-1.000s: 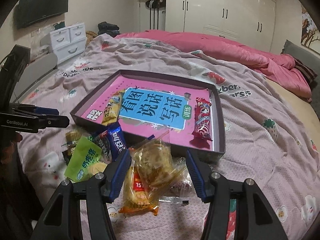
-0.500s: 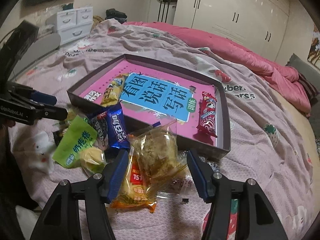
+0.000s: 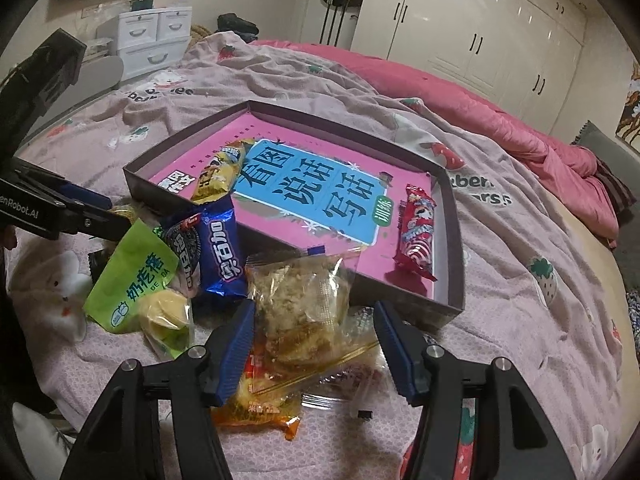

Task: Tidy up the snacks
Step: 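Grasp the small wrapped cake with the left gripper while the right grasps the cracker bag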

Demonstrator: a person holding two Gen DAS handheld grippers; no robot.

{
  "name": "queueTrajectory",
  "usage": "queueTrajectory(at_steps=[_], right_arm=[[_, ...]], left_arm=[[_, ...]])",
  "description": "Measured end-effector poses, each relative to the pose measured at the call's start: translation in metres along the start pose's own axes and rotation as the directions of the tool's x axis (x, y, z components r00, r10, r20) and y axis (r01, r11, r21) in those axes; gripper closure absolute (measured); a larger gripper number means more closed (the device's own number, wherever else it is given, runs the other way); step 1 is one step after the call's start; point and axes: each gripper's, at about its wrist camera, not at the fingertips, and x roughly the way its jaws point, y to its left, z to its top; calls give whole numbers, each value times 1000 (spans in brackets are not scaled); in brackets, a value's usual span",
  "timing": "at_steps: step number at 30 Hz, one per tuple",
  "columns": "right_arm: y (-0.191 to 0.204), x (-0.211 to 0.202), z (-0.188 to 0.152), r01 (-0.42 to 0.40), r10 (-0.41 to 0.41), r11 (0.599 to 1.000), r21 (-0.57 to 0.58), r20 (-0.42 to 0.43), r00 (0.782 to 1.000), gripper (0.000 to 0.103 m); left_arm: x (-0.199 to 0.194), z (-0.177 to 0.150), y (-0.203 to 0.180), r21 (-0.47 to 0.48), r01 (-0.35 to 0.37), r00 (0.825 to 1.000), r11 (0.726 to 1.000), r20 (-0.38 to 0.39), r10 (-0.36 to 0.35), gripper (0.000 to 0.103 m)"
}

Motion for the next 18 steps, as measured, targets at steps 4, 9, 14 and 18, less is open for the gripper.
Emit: queueTrajectory(at_steps=[4, 9, 14, 18], right_arm=[[1, 2, 1, -16, 16, 1000, -1, 6, 1000, 56], [-9, 1, 1, -65, 64, 995, 69, 13, 998, 58], [-19, -5, 0, -94, 91, 987, 128, 33, 995, 58], [-24, -11, 2, -109, 102, 982, 156, 56, 993, 58]], left_arm=[[4, 0, -1, -11, 10, 1000, 1000, -1, -10, 32], [7, 1, -4, -1, 22, 1000, 1000, -5, -22, 46], [9, 1, -8, 14, 28, 1000, 1000, -2, -28, 58], [6, 2, -8, 14, 32, 999, 999, 10, -32, 62]])
